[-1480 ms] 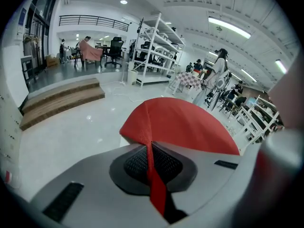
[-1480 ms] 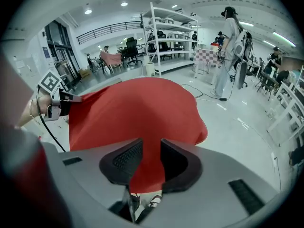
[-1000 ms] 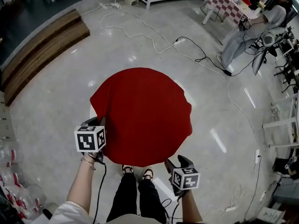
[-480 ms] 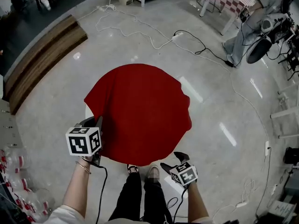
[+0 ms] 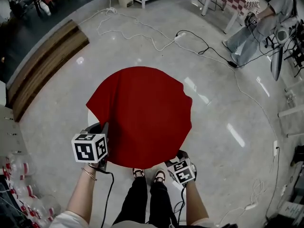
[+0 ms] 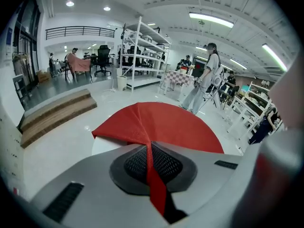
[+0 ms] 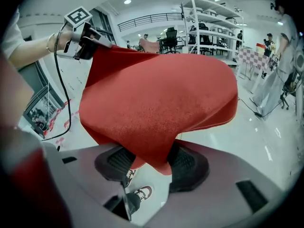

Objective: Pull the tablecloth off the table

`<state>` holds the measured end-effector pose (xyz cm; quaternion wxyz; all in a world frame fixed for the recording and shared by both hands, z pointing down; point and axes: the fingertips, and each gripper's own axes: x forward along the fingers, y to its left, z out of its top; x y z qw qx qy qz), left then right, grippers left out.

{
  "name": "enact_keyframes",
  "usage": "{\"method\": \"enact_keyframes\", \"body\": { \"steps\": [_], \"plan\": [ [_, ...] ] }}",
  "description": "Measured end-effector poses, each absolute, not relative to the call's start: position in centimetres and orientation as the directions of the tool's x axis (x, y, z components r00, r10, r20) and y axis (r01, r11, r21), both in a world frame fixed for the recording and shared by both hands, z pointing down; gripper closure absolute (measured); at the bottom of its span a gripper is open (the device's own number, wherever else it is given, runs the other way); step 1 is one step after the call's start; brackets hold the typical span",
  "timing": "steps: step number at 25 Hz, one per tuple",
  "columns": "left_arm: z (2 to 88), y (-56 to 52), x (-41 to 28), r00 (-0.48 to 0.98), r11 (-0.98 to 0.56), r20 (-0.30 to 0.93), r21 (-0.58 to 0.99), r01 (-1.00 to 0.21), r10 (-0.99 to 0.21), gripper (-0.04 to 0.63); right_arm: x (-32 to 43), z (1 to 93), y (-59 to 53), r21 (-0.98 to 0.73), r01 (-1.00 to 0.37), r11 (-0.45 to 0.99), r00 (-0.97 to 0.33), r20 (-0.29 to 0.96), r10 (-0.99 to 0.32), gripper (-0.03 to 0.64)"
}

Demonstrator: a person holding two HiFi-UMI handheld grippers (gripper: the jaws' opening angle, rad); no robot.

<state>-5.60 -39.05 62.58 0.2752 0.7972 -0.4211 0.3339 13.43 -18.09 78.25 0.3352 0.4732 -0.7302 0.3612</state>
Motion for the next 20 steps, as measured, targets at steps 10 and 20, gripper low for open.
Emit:
{"method": "enact_keyframes", "body": {
  "steps": [10,20],
  "plan": [
    [62.0,-37.9,-4.9,0.424,-0.51,0.772,0.153,-0.847,-0.473,0.577,15.6,75.3,-16.2,-0.199,-0.958,0.205,-0.269,0.871,-0.41,0.584],
    [59.6,-36.5,-4.1,0.476,-0.51,0.746,0.213,-0.833,-0.466,0.577,18.1,67.6,-18.0,-0.127,-0.97,0.209,-0.215,0.852,-0.478,0.586]
  ]
}}
